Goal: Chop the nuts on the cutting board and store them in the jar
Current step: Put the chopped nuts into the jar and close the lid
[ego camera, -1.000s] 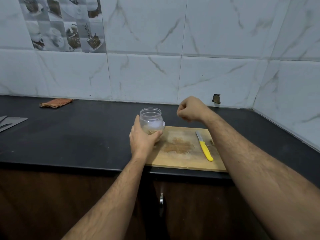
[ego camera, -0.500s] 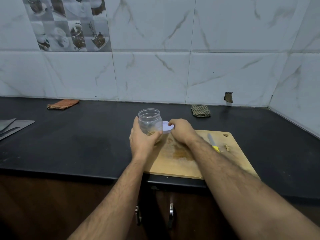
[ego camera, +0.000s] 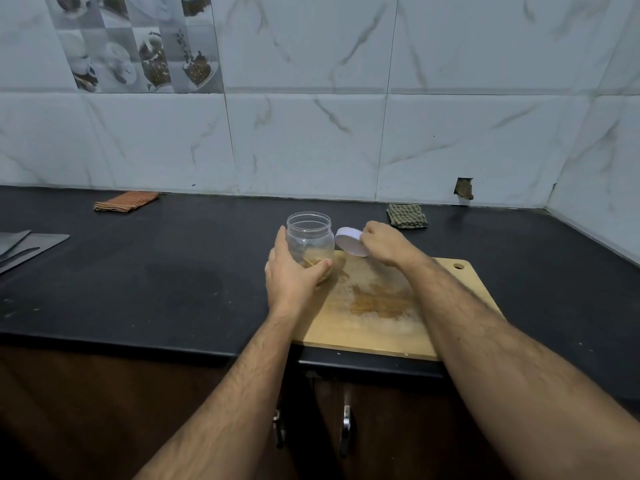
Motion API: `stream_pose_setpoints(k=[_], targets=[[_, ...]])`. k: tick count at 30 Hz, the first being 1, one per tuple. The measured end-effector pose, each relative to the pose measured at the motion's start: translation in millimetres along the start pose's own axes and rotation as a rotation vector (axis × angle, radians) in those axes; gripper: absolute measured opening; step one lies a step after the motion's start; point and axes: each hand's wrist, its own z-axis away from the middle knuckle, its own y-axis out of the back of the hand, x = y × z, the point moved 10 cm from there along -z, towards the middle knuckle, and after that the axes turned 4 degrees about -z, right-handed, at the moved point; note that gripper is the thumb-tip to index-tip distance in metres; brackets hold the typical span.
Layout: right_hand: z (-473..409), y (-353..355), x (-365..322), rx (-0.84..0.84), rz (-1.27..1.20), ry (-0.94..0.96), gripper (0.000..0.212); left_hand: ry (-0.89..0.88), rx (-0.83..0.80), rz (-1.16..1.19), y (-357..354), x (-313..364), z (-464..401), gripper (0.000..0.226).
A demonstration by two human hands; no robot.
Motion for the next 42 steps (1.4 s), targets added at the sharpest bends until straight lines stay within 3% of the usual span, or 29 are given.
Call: stream_pose_setpoints(k=[3, 6, 11, 19, 25, 32, 36, 42], targets=[[9, 24, 5, 0.015, -0.135, -0.049, 0.025, -0.009, -0.021, 0.003, -3, 5, 6, 0.103], [18, 50, 6, 0.102, -0.265, -0.036, 0.021, -0.025, -0.054, 0.012, -12, 13, 15, 0.105], [29, 80, 2, 0.204, -0.426, -0.088, 0.063, -0.055, -0.115, 0.041, -32, 29, 28, 0.108], [27, 74, -7, 0.068, -0.613, -0.191, 0.045, -0.073, -0.13, 0.072, -36, 33, 37, 0.108], [30, 45, -26, -0.037, -0.427, -0.142, 0.023, -0.088, -0.129, 0.058, -36, 35, 37, 0.105], [26, 43, -48, -0.005, -0.135, -0.042, 0.026, -0.095, -0.136, 0.059, -35, 36, 39, 0.103], [32, 54, -66, -0.029, 0.021, 0.024, 0.037, -0.086, -0.15, 0.074, -33, 35, 38, 0.103], [43, 41, -92, -0.319, 0.247, 0.211, 0.081, -0.06, -0.219, 0.109, -33, 34, 37, 0.1]])
